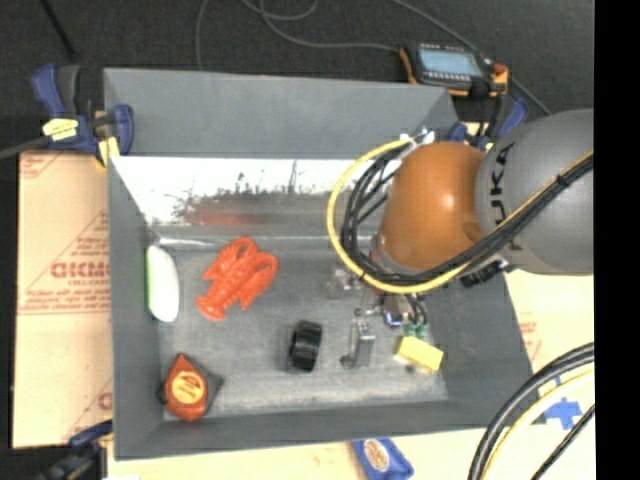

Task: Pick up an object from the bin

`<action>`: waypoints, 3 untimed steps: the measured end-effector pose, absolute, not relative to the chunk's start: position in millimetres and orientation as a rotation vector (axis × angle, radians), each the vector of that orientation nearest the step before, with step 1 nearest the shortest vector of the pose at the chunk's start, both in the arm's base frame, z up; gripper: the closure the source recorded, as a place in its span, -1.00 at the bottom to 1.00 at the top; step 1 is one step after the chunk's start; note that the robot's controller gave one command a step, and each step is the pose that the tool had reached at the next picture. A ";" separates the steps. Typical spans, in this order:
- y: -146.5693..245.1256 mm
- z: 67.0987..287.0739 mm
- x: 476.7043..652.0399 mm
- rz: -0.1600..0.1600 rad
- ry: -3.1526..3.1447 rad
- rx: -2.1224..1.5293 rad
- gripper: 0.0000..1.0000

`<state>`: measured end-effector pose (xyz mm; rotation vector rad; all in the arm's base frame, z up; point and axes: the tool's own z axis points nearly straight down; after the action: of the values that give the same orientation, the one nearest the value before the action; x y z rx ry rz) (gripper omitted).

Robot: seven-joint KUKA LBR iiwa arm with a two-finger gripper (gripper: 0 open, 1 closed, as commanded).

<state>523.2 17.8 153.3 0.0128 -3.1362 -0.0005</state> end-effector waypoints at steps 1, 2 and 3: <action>17.8 157.8 525.0 -0.001 -3.144 0.012 -1.00; 49.4 117.0 524.8 0.000 -3.153 -0.034 -1.00; 75.4 76.4 503.7 -0.010 -3.137 -0.300 1.00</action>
Offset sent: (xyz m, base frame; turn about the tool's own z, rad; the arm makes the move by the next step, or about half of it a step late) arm -0.0049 0.0642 -0.0782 0.0398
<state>503.7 75.4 76.4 -0.2996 -3.1372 -0.0103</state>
